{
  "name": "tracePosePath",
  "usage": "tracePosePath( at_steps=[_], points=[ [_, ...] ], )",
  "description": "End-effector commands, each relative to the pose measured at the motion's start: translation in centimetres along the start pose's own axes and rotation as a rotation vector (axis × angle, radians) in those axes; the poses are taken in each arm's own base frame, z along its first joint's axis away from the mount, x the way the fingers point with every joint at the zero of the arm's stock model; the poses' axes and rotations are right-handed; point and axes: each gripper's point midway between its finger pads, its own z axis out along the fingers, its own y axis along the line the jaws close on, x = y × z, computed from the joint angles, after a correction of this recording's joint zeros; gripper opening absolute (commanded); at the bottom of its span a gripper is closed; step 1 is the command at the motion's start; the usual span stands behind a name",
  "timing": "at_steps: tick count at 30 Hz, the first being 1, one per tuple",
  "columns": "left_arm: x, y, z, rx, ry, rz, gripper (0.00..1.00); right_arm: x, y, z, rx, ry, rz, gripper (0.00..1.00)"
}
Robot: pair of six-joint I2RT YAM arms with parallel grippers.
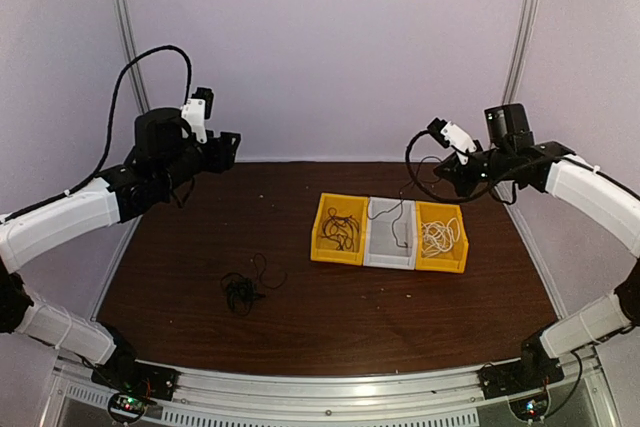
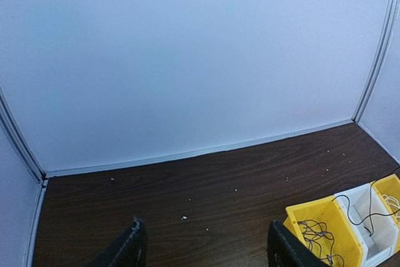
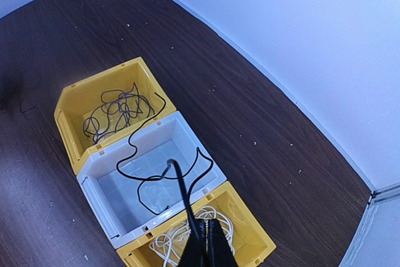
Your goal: Untangle the cables
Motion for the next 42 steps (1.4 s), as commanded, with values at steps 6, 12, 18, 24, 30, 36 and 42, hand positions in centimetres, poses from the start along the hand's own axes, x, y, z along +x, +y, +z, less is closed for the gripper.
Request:
tracePosePath(
  at_steps=[6,12,18,24,30,36,42],
  points=[
    [-0.7,0.5,0.1,-0.019,-0.041,-0.002,0.67,1.0,-1.0,-2.4,0.090,0.005,-0.032,0.00],
    [-0.4,0.3,0.4,-0.010,-0.031,-0.004,0.67,2.2,-1.0,-2.6,0.097,0.040,-0.053,0.00],
    [-0.4,0.2,0.4,-0.005,-0.028,-0.010,0.67,3.3,0.5,-0.6,0.006,0.079,-0.063,0.00],
    [-0.4,0.1,0.3,0.000,-0.030,-0.010,0.67,4.4,1.9,2.1,-0.068,0.127,-0.058,0.00],
    [-0.2,-0.2,0.6,0.016,-0.020,-0.008,0.67,4.7,2.9,4.2,-0.110,0.145,-0.070,0.01],
    [0.3,-0.3,1.0,0.019,-0.004,-0.002,0.67,4.6,5.4,7.7,-0.187,0.205,-0.096,0.01],
    [0.3,-0.3,0.9,0.016,-0.009,-0.005,0.67,6.4,7.0,12.4,-0.253,0.314,-0.059,0.00]
  ],
)
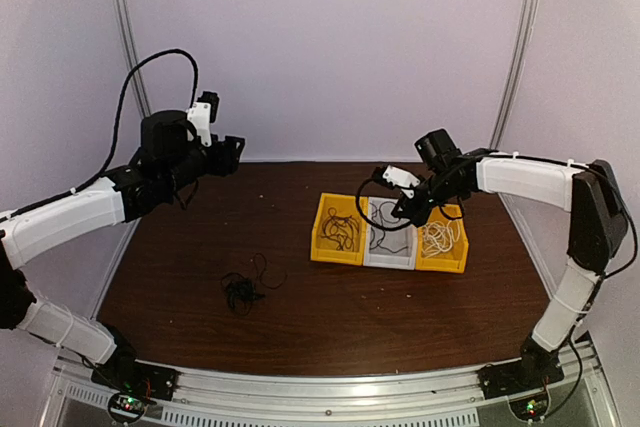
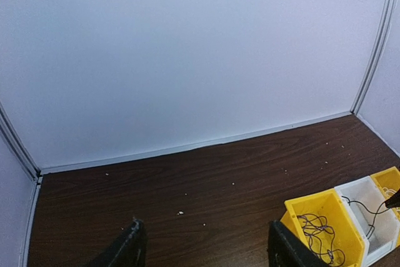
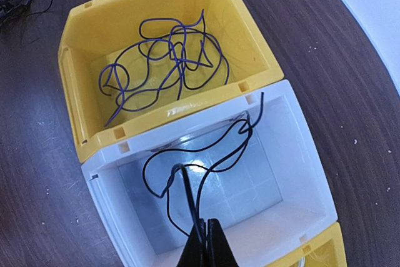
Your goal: Untangle the cables
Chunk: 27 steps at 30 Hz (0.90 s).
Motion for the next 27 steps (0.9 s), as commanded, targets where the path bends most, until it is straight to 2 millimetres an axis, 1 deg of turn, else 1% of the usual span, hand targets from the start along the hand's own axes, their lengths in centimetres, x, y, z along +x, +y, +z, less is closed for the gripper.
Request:
tracePosePath(
  at_steps=[1,4,7,10,14,19,21,24,27],
  points=[
    [-0.9,0.1,0.1,0.005,-0.036,-0.010,0.67,0.4,0.0,2.8,-0.039,0.076,0.040,0.00],
    [-1.0,-0.2,0.0,0.022,-0.039,-0.020,0.67,1.4,-0.3,4.6,-0.041,0.130,0.059,0.00],
    [-0.9,-0.2,0.1,0.024,-0.036,-0.022,0.67,2.4,-0.5,5.9,-0.036,0.173,0.072,0.00],
    [-1.0,-0.5,0.1,0.042,-0.034,-0.026,0.67,3.1,-0.4,6.9,-0.039,0.206,0.083,0.00],
    [-1.2,-0.3,-0.1,0.031,-0.043,-0.025,0.67,3.7,0.2,8.1,-0.071,0.245,0.107,0.00],
    [-1.7,-0.4,-0.5,0.039,-0.058,-0.028,0.67,4.1,0.7,8.8,-0.071,0.283,0.106,0.00],
    [-1.5,-0.1,-0.4,0.024,-0.057,-0.025,0.67,4.3,0.8,8.9,-0.069,0.294,0.109,0.00],
    [-1.5,-0.3,-0.3,0.030,-0.047,-0.022,0.67,4.8,0.5,9.1,-0.041,0.321,0.101,0.00],
    [-1.7,-0.5,-0.5,0.049,-0.056,-0.027,0.67,5.2,0.6,9.1,-0.037,0.340,0.100,0.00]
  ],
)
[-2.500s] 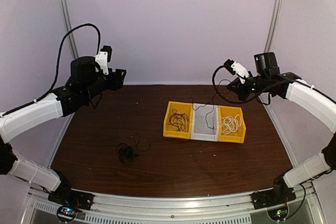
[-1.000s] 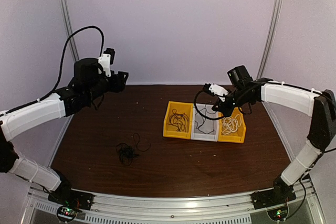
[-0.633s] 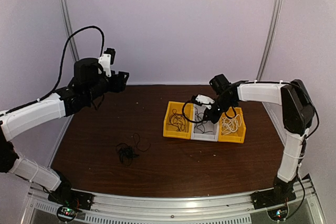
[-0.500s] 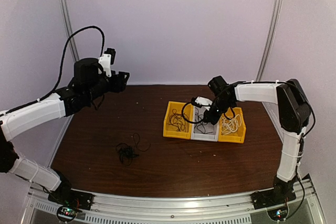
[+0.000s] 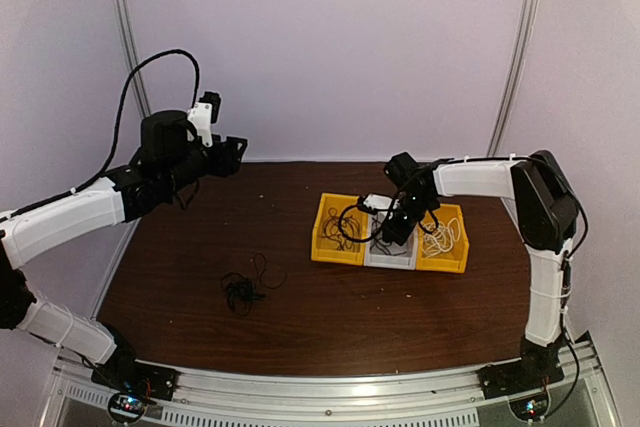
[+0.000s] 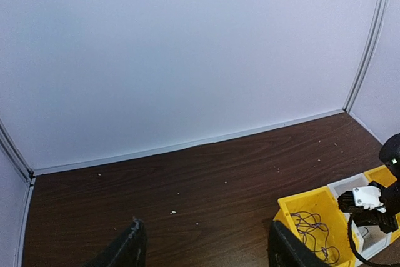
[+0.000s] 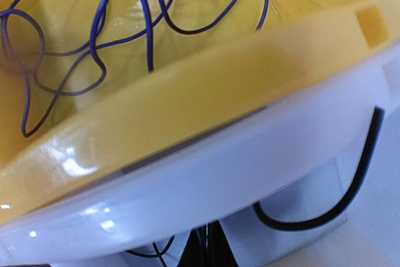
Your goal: Untangle the cables
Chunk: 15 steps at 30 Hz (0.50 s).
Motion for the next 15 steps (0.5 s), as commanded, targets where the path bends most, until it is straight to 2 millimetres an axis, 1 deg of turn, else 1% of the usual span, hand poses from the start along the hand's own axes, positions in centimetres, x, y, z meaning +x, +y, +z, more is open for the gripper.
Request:
tracePosePath(
  at_steps=[1,4,7,11,15],
  points=[
    [-1.7,0.3,-0.5,0.000,-0.060,-0.019,0.68,0.4,-0.5,0.1,0.041,0.045,0.007,0.01],
    [-2.0,0.5,-0.6,-0.015,-0.062,-0.011,0.68,0.4,-0.5,-0.5,0.055,0.051,-0.001,0.05],
    [-2.3,0.5,-0.9,-0.009,-0.073,-0.013,0.70,0.8,0.0,-1.6,0.048,0.076,-0.015,0.17],
    [-1.7,0.2,-0.5,0.002,-0.054,-0.010,0.70,2.1,0.1,-4.0,0.079,0.104,-0.040,0.32],
    [-0.9,-0.2,0.2,0.022,-0.028,-0.006,0.69,3.0,0.5,-6.6,0.097,0.116,-0.059,0.40]
  ],
)
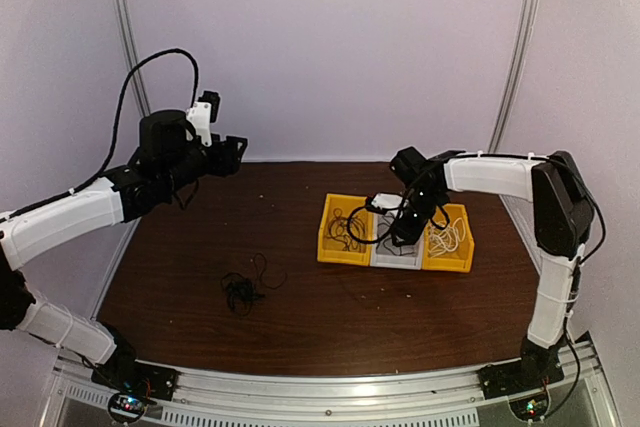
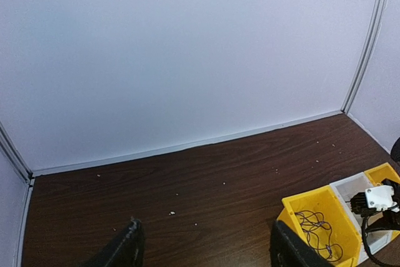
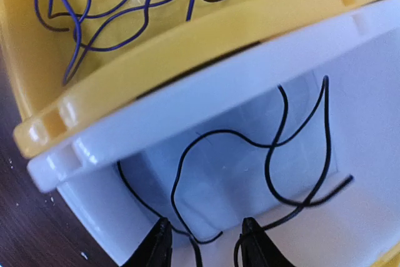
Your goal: Untangle the cables
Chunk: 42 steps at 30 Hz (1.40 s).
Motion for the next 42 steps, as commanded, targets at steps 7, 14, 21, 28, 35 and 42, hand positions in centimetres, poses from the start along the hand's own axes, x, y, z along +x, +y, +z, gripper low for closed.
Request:
tracePosePath(
  at_steps=[7,14,21,28,35,42],
  points=[
    [-0.2,-0.6,0.8,0.038,-0.010,0.039,0.71,1.0,-0.4,-8.0,0.101,-0.034,-0.033,0.45],
    [2.3,-2.2,2.7,0.068,0.150,0.080,0.71,0.1,-1.4,-11.0,0.185,-0.108,-0.023,0.46],
    [6.7,-3.1,-0.5,0.151,0.319,-0.051,0.68,-1.9,0.8,-12.7,0.137,-0.341,-0.097,0.44],
    [16.1,-3.5,-4.6,0.215,0.528,-0.191,0.68,-5.1,5.4,-15.6,-0.038,-0.624,-0.236,0.44],
    [22.2,-4.3,-5.6,0.229,0.694,-0.246,0.61,-6.1,8.8,-14.0,-0.229,-0.661,-0.237,0.44],
    [24.0,-5.0,-5.2,0.237,0.764,-0.248,0.51,-4.4,10.9,-13.2,-0.213,-0.657,-0.277,0.44]
  ],
)
